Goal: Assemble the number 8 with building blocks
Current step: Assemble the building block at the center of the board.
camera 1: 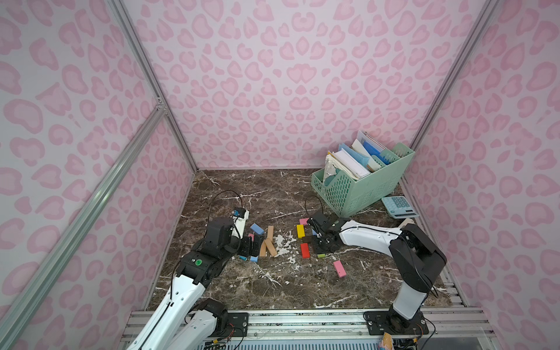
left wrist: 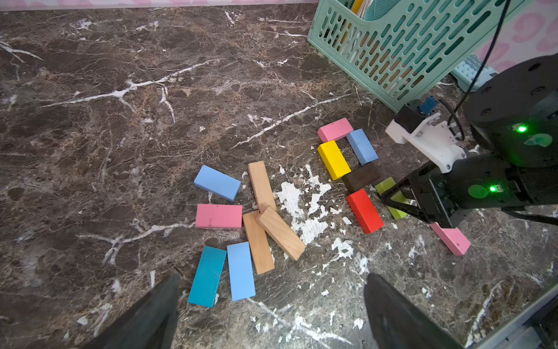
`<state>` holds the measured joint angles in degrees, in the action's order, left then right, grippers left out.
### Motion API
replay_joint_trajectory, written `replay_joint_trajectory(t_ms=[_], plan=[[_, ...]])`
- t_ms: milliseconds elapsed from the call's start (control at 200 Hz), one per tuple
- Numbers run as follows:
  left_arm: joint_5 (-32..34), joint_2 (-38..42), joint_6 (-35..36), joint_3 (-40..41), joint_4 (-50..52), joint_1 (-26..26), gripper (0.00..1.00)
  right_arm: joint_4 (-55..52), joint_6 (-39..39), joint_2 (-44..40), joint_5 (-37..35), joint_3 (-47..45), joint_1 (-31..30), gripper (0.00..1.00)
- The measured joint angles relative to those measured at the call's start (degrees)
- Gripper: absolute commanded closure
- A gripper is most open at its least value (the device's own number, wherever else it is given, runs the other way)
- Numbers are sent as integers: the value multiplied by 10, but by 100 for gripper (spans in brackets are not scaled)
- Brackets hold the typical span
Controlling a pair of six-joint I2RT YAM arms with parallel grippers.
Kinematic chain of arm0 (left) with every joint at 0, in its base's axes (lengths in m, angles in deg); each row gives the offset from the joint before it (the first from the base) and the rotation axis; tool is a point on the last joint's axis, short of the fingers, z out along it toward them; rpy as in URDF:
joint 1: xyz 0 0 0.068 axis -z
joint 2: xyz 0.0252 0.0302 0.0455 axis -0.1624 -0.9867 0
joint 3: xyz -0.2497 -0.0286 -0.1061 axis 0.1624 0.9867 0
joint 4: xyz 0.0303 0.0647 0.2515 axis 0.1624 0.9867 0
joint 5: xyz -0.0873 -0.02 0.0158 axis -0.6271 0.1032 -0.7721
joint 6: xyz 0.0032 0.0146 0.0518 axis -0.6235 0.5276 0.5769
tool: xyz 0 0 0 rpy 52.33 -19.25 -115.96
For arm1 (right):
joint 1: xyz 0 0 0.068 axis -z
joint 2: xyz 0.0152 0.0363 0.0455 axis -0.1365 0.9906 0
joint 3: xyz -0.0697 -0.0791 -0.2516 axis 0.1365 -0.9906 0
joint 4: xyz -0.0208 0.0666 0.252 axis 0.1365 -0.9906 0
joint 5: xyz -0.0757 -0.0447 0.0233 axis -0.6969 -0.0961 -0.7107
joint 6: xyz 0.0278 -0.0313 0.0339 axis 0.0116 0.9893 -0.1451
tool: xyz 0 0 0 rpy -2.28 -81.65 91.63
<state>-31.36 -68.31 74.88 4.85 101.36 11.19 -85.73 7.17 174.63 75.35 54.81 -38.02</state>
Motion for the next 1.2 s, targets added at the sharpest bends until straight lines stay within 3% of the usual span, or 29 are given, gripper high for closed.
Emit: replay_joint_trajectory(t_ms=[455,600,840,1200], plan=[[0,-2,0,0,0,0,2,1,-6,6,-1,8,2,70],[0,-2,0,0,0,0,2,0,-6,7,-1,9,2,64],[0,-1,0,1,0,0,2,-5,-11,-4,0,15,2,45],[0,0,0,1,0,0,2,-27,-15,-74,2,38,4,33]])
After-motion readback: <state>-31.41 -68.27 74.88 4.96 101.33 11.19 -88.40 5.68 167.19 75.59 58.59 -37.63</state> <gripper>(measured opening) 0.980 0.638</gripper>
